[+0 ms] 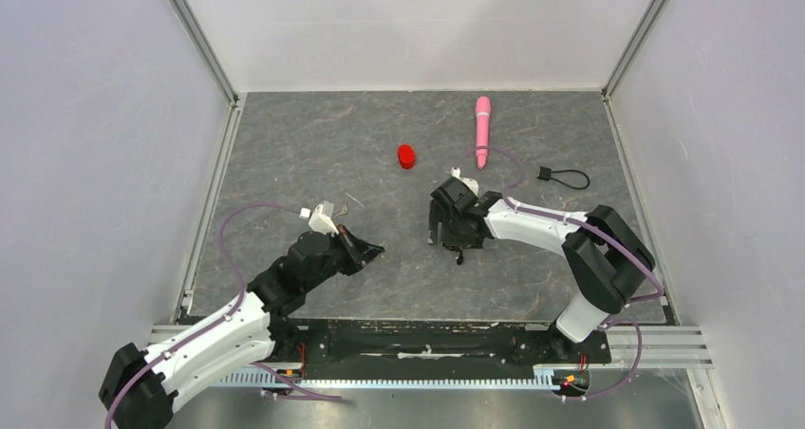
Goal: Unlock with the key
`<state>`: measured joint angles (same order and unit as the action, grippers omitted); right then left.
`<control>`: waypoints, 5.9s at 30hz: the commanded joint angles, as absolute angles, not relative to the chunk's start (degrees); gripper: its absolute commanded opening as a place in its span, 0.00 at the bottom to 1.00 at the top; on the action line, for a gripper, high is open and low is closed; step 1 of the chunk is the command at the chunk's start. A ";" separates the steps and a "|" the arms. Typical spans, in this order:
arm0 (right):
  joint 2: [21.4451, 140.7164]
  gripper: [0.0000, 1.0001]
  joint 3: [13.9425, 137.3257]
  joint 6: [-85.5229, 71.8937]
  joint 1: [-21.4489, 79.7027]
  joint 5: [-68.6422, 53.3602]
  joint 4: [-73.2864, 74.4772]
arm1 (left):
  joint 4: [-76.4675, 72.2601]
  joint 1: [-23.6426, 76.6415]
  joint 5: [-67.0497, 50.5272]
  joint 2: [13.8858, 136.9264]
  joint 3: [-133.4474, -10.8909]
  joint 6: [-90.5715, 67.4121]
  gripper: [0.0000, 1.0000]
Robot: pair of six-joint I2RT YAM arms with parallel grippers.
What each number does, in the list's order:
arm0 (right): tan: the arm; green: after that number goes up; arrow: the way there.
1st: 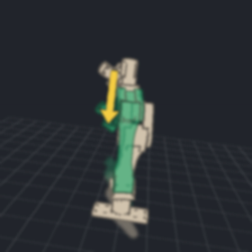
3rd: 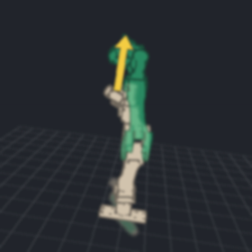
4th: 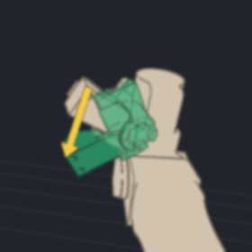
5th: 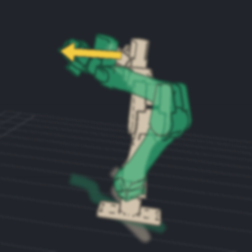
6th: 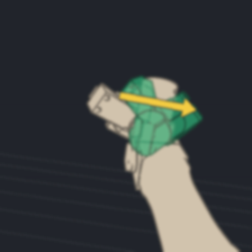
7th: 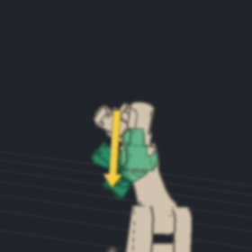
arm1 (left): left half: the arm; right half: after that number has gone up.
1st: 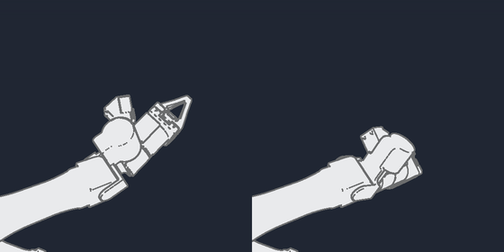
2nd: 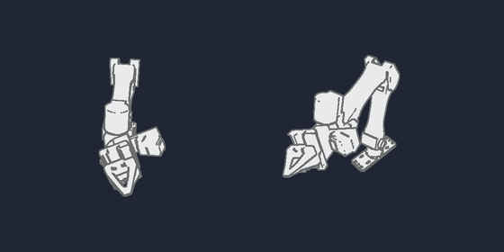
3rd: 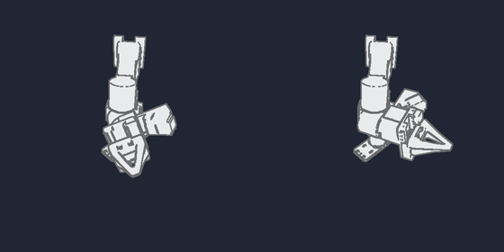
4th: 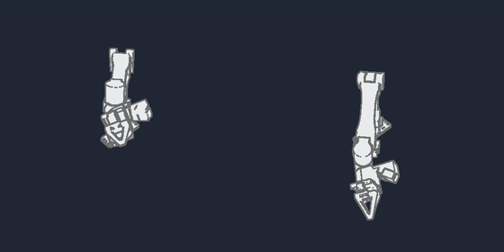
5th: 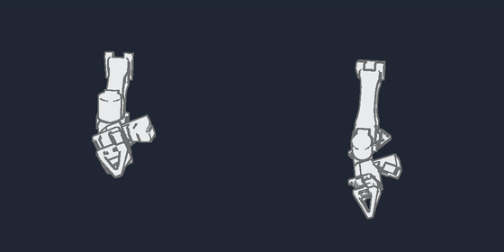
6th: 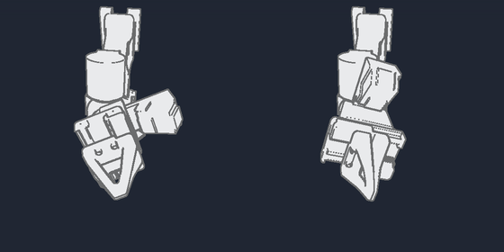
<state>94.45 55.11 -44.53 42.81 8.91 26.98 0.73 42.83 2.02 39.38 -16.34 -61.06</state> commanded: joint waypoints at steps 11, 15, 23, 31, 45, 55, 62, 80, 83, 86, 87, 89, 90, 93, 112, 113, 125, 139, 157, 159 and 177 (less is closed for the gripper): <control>84.10 0.79 51.67 -37.59 44.57 4.85 19.23 | -0.44 42.63 2.29 37.30 -15.64 -62.21 0.02; 78.19 0.72 48.11 -29.77 41.45 7.61 18.58 | -0.53 42.63 2.05 37.45 -15.81 -62.40 0.02; 77.17 0.54 45.02 -19.00 30.15 0.18 17.19 | -2.77 42.63 0.26 41.02 -16.78 -62.48 0.02; 85.16 0.47 47.08 -14.28 29.88 -6.10 16.20 | -5.18 42.63 -2.24 45.02 -17.64 -62.77 0.02; 89.80 0.40 51.98 -14.58 29.93 -7.39 17.62 | -5.98 42.63 -3.17 47.96 -18.72 -62.23 0.02; 92.78 0.38 55.63 -13.20 29.88 -7.02 20.03 | -6.15 42.63 -3.34 48.20 -18.89 -62.22 0.02; 94.60 0.35 55.20 -12.18 29.86 -7.01 20.67 | -6.16 42.63 -3.37 47.75 -18.72 -62.38 0.02; 101.34 0.27 58.66 -11.69 33.73 -1.35 25.90 | -6.15 42.63 -3.35 47.64 -18.63 -62.40 0.02; 101.31 0.17 58.07 -11.49 33.88 -1.06 25.61 | -6.15 42.63 -3.34 47.41 -18.46 -62.40 0.02; 99.99 0.03 56.35 -10.99 33.84 -3.44 22.61 | -6.15 42.63 -3.53 47.24 -18.46 -62.35 0.02; 99.07 0.00 55.56 -10.95 33.84 -4.99 20.79 | -6.15 42.63 -3.59 47.06 -18.46 -62.35 0.02; 97.53 0.00 53.96 -11.04 33.76 -7.86 17.40 | -6.15 42.63 -3.60 46.70 -18.36 -62.46 0.02; 96.90 0.00 53.02 -11.17 33.67 -9.44 15.56 | -6.15 42.63 -3.69 46.45 -18.28 -62.48 0.02; 94.70 0.00 51.02 -12.05 33.25 -15.24 10.70 | -6.56 42.63 -4.08 45.80 -18.45 -62.49 0.02; 85.04 0.00 41.65 -18.89 29.41 -29.84 -6.91 | -11.29 42.63 -10.02 47.26 -20.01 -61.16 0.02; 85.30 0.00 41.28 -18.83 29.18 -29.73 -6.89 | -11.34 42.63 -9.95 47.33 -19.87 -61.13 0.02; 91.10 0.03 43.42 -16.10 28.76 -23.09 -1.62 | -9.69 42.63 -8.79 48.12 -19.51 -61.26 0.02; 88.71 0.60 51.72 -9.54 28.90 -14.15 11.34 | -5.34 42.63 -6.18 44.88 -19.28 -59.18 0.02; 94.89 0.62 60.43 -1.68 37.97 -11.21 19.60 | -0.26 41.18 -4.20 39.55 -17.15 -58.75 0.02; 96.44 0.62 62.59 -3.02 38.96 -8.82 20.77 | -0.33 40.88 -4.04 39.61 -16.84 -59.25 0.02; 102.17 0.62 67.14 -10.28 42.00 -5.82 26.33 | -0.27 39.99 -4.41 39.99 -16.61 -59.68 0.02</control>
